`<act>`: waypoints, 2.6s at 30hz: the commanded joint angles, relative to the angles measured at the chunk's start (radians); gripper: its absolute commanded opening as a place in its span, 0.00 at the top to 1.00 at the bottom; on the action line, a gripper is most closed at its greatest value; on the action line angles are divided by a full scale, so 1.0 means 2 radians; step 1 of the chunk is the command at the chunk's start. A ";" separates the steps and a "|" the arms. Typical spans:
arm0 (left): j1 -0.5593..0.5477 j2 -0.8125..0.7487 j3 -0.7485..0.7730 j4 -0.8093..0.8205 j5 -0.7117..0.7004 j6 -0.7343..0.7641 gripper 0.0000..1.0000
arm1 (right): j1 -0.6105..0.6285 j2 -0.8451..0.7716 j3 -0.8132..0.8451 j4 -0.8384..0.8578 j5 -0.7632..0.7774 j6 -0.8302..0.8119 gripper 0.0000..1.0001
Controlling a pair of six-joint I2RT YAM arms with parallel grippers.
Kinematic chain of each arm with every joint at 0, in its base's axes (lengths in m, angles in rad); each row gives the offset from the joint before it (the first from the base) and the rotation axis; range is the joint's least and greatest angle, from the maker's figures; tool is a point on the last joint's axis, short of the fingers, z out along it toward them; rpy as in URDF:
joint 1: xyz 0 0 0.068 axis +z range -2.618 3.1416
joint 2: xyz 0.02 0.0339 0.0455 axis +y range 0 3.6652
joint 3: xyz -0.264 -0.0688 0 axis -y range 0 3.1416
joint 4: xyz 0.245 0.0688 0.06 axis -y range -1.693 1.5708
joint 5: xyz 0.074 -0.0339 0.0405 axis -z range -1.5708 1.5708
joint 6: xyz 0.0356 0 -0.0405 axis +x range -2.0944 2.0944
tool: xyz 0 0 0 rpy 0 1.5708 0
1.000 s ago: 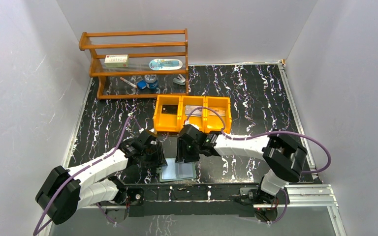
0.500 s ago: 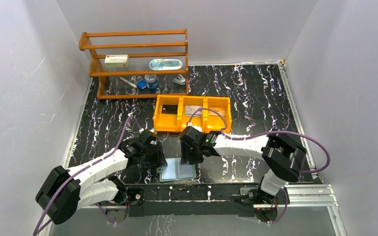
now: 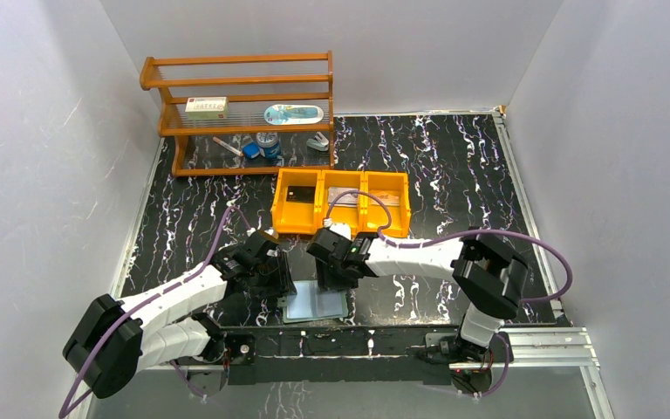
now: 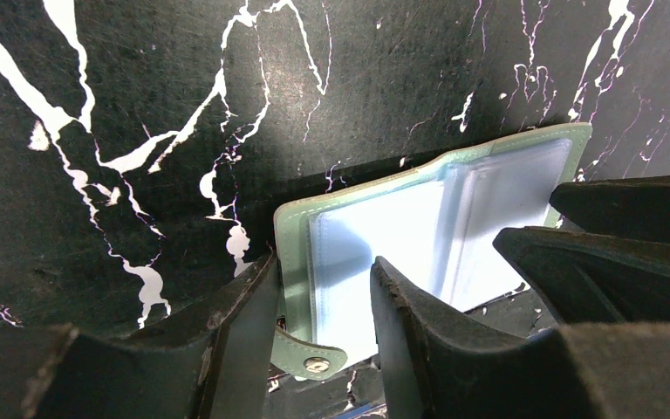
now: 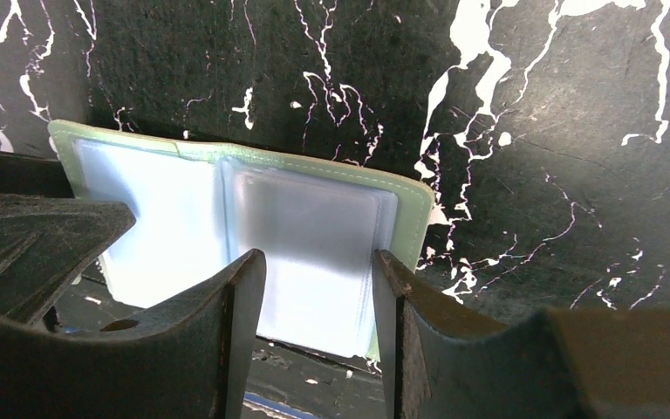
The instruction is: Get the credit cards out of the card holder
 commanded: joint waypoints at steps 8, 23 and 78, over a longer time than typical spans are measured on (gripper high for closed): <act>-0.004 0.004 -0.002 -0.013 0.008 0.005 0.59 | 0.023 0.050 0.047 -0.033 0.035 -0.008 0.49; -0.004 0.006 -0.009 -0.007 0.011 0.005 0.60 | 0.039 0.007 0.043 0.044 0.021 -0.014 0.80; -0.004 -0.011 -0.004 -0.017 0.004 0.009 0.59 | 0.034 0.018 0.020 -0.012 0.055 0.026 0.50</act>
